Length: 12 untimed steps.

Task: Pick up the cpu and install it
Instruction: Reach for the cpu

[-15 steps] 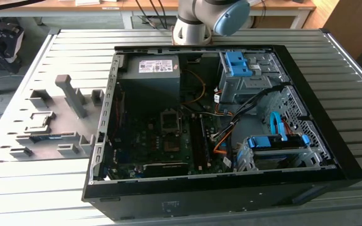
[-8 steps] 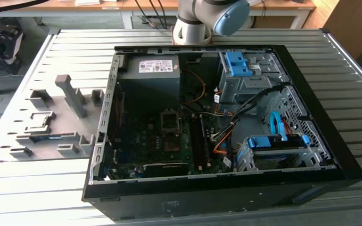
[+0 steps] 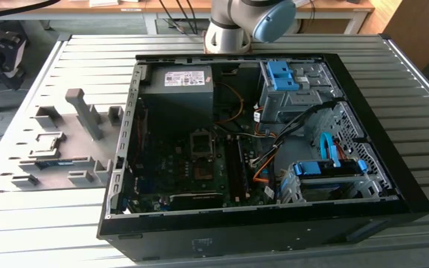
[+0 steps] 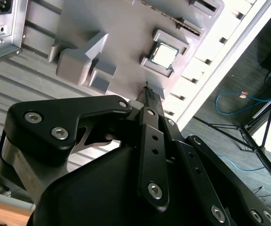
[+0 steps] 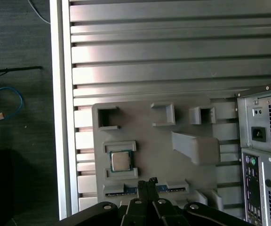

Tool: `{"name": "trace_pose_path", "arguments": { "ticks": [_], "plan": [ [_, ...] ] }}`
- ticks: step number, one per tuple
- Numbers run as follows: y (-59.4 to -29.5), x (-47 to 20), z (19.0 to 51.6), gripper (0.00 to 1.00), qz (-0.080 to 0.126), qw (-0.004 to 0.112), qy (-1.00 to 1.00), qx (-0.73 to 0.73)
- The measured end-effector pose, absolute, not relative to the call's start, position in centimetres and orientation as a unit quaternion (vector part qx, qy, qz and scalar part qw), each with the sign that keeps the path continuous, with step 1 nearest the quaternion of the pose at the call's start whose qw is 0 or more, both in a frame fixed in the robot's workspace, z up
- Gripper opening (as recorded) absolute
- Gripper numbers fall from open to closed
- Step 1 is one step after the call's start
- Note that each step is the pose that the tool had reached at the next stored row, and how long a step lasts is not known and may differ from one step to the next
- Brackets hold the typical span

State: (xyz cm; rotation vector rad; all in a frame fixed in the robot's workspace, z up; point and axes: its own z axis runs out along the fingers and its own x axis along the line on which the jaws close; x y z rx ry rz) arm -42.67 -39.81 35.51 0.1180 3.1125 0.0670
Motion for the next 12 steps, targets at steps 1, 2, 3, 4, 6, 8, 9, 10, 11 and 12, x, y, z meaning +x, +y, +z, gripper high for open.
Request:
{"name": "trace_pose_path", "arguments": {
  "ticks": [1, 2, 3, 4, 6, 8, 9, 10, 11, 12],
  "plan": [
    [-39.81, -42.72, 35.47, 0.10, 0.021, 0.013, 0.999, 0.038],
    [-39.81, -42.76, 35.43, 0.10, 0.022, 0.013, 0.999, 0.038],
    [-39.81, -42.80, 35.40, 0.10, 0.022, 0.013, 0.999, 0.038],
    [-39.81, -42.84, 35.37, 0.10, 0.021, 0.013, 0.999, 0.038],
    [-39.81, -42.92, 35.30, 0.10, 0.021, 0.013, 0.999, 0.038],
    [-39.81, -43.01, 35.23, 0.10, 0.021, 0.013, 0.999, 0.038],
    [-39.81, -43.06, 35.19, 0.10, 0.021, 0.013, 0.999, 0.038],
    [-39.81, -43.11, 35.16, 0.10, 0.021, 0.013, 0.999, 0.038],
    [-39.81, -43.16, 35.12, 0.10, 0.022, 0.013, 0.999, 0.038],
    [-39.81, -43.21, 35.08, 0.10, 0.022, 0.013, 0.999, 0.038]
  ]
}}
